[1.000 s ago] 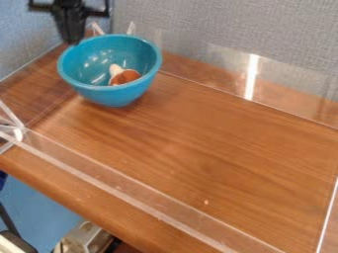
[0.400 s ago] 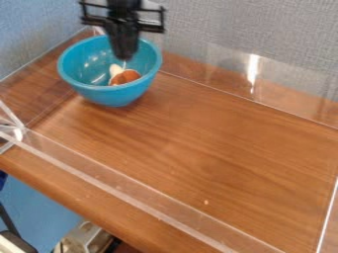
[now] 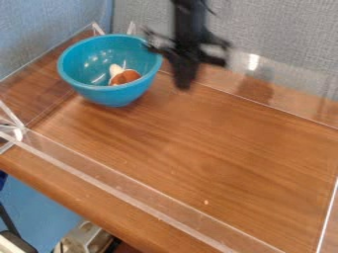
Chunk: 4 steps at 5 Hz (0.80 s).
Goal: Remove the mushroom from inside the blue bowl and put it on the table
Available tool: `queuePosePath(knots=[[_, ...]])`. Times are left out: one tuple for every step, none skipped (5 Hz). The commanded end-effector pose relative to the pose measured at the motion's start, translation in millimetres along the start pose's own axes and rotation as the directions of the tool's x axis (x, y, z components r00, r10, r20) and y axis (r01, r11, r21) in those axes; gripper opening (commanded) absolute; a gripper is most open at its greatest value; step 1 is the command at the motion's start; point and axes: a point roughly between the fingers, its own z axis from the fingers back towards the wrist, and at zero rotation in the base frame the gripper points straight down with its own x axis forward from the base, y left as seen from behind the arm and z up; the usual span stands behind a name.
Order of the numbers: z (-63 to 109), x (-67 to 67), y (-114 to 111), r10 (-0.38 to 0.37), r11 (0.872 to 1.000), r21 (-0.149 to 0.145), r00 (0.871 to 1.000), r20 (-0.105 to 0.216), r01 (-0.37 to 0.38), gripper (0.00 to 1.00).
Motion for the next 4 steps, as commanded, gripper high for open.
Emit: queuePosePath(knots=[[9.0, 9.6, -4, 0.03, 1.0, -0.002, 0.998, 0.06, -0.03, 0.0], [-1.1, 10.0, -8, 0.059, 0.998, 0.0, 0.997, 0.047, -0.059, 0.0], [-17.8, 6.9, -6, 0.046, 0.999, 0.002, 0.998, 0.035, -0.046, 0.0], [-27.9, 1.1, -3, 0.01, 1.0, 0.004, 0.999, 0.033, -0.01, 0.0]])
